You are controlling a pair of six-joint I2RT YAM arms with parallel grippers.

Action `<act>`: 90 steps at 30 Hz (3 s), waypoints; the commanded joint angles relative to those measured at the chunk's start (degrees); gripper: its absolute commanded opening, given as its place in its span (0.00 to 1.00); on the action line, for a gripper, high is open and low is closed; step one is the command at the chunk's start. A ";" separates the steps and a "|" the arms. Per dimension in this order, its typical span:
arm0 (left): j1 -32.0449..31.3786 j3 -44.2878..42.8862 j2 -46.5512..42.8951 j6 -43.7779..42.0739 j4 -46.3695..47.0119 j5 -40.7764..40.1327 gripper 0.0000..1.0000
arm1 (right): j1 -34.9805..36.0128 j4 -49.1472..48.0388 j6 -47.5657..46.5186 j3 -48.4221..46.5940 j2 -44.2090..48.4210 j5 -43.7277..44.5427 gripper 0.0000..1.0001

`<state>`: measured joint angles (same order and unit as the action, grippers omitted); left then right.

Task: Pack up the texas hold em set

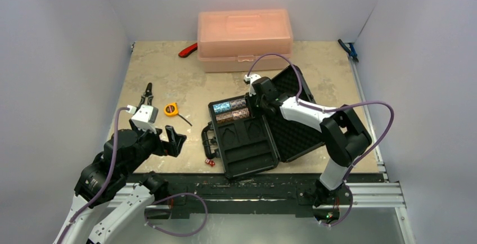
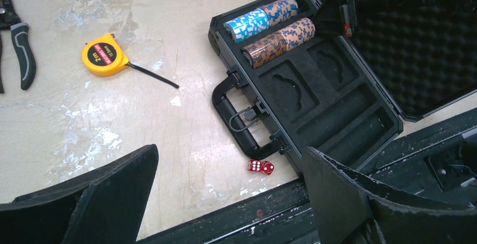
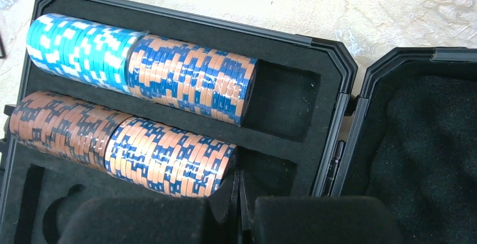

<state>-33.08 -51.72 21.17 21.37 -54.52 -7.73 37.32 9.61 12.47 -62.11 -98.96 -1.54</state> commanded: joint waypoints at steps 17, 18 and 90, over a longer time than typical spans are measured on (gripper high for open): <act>-0.16 -0.15 1.18 0.17 0.54 -3.40 1.00 | 0.64 1.14 0.30 -0.83 3.73 1.45 0.19; -0.14 -0.09 1.09 0.32 0.46 -3.92 1.00 | 0.65 1.71 0.28 -1.13 4.37 2.54 0.21; -2.63 17.40 40.69 33.60 16.38 6.98 0.47 | -0.27 -1.94 8.89 17.81 36.47 19.73 0.99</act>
<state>-34.98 -31.77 62.17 63.83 -39.27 -1.15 37.32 8.99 20.62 -44.64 -62.65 18.37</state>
